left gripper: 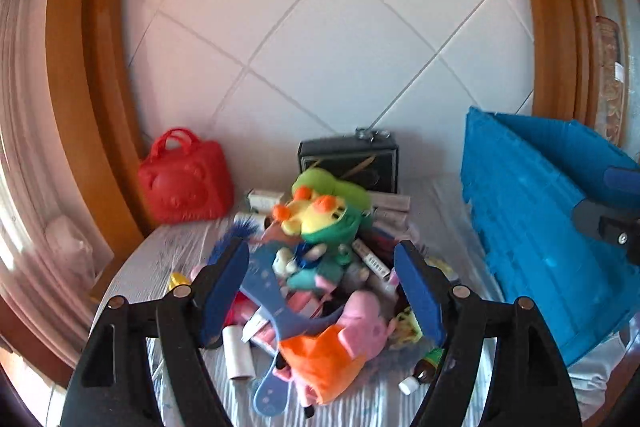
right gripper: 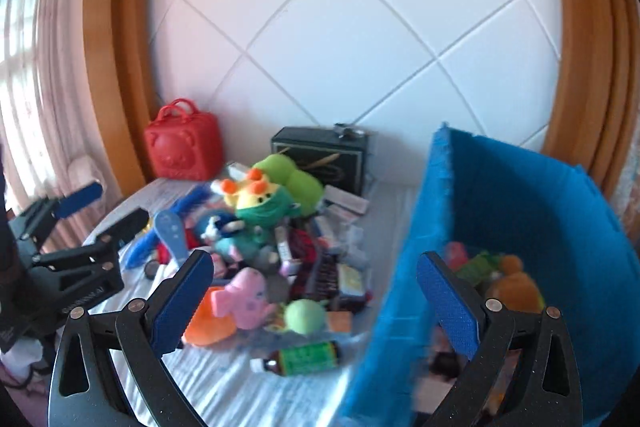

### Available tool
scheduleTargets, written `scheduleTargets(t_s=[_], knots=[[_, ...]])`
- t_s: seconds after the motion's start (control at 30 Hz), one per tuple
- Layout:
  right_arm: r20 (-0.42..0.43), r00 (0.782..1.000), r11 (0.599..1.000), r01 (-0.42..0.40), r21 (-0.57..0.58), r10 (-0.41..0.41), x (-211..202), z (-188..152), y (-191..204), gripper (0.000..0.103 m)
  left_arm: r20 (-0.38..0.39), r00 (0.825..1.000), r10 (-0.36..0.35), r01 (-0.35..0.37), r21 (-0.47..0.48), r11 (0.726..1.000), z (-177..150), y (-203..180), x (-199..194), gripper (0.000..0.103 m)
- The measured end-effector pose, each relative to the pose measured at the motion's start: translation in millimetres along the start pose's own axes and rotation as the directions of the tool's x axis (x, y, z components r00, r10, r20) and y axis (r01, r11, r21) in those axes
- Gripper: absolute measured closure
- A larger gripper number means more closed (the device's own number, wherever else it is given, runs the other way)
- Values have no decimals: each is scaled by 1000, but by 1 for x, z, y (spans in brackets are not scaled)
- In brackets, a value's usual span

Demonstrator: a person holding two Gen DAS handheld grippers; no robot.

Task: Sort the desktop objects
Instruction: 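Withdraw both tools from the crate back to the pile, then grasp the pink pig plush with the left tool while the right tool grips its other side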

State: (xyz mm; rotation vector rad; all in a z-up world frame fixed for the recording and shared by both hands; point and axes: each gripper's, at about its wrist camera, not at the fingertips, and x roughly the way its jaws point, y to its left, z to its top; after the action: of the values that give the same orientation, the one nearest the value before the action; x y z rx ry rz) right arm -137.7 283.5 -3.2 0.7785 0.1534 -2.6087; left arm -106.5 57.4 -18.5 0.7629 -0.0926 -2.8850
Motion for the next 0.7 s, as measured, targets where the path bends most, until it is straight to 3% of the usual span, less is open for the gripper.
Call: scheduleTargets(t_s=[0.13,0.3,0.43,0.57,0.7], knots=[[-74,997,999,-36,10,37,37,-15,34,0,-91,996,23,-24,-16,1000,-41,47,28,28],[-186,982,999,-5,34,12,86,-49,59,0,-208,977,-44,25,-91,996,-82,89,66,28],[-279,960,997,29,74,-8,123,-77,65,0,-258,962,-88,58,-122,991,-102,88,91,28],[-293,956,992,52,112,-17,143,-96,56,0,-315,939,-140,107,-121,987,-125,67,114,28],[-328,944,997,44,66,-20,161,-111,53,0,-355,921,-158,113,-144,983,-143,47,131,28]])
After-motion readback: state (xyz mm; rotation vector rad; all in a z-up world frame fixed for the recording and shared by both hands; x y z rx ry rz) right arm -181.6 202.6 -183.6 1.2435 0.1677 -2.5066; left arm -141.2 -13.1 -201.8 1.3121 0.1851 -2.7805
